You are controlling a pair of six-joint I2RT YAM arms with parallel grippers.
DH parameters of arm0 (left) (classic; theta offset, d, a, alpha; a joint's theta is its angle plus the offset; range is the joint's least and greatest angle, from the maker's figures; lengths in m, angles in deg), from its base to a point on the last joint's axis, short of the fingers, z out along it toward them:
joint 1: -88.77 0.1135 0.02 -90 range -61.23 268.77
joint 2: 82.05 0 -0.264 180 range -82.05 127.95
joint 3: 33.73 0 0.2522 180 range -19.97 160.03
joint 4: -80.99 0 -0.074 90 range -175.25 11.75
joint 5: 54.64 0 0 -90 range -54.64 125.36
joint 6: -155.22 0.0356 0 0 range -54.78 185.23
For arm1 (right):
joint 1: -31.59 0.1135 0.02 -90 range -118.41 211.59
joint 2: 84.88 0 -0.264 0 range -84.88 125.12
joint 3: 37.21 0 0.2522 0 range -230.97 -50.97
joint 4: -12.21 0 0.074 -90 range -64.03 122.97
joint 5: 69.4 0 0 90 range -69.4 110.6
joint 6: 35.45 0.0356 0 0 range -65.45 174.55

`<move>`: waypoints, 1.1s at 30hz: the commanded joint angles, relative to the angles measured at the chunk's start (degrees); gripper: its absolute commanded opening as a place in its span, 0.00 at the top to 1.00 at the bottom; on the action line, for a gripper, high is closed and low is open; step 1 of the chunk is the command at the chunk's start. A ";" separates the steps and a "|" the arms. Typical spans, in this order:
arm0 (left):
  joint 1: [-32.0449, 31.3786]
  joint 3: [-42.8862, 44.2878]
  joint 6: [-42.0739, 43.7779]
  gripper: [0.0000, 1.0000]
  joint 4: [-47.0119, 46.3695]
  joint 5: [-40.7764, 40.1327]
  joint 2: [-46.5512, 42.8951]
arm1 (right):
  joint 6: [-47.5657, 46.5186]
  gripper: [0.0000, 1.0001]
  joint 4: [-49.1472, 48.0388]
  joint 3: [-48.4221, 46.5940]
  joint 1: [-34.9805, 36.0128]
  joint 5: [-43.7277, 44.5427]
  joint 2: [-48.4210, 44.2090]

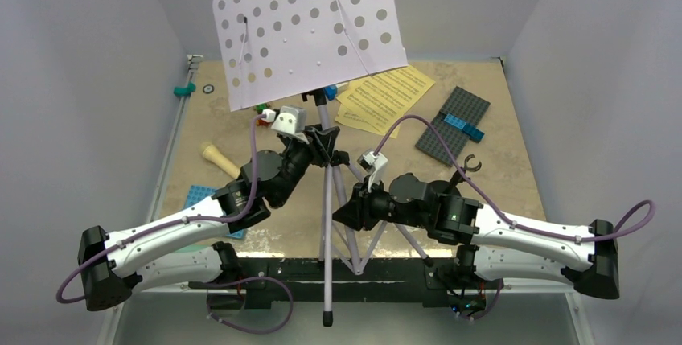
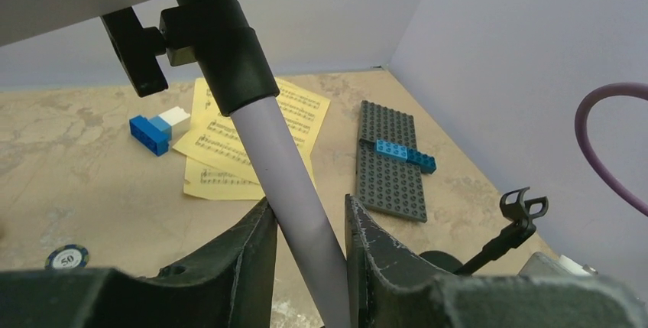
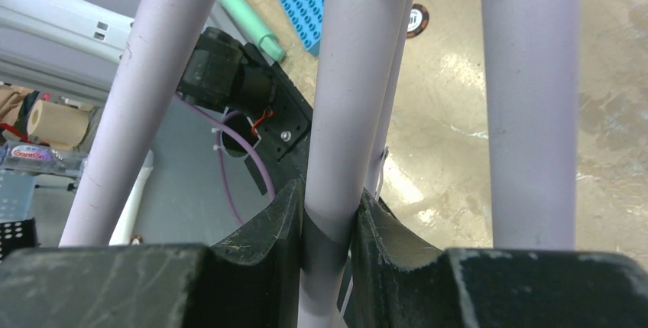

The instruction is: Pack up the instrument practice props

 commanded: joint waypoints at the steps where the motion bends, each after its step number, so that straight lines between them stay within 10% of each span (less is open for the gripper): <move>1: 1.56 2.23 7.55 1.00 5.75 -1.19 0.00 | -2.28 1.00 -16.44 -2.90 1.60 -9.18 -2.40; 33: 6.83 -7.59 3.95 1.00 -14.01 2.50 21.49 | -2.95 1.00 -20.84 6.59 -6.83 -5.57 6.52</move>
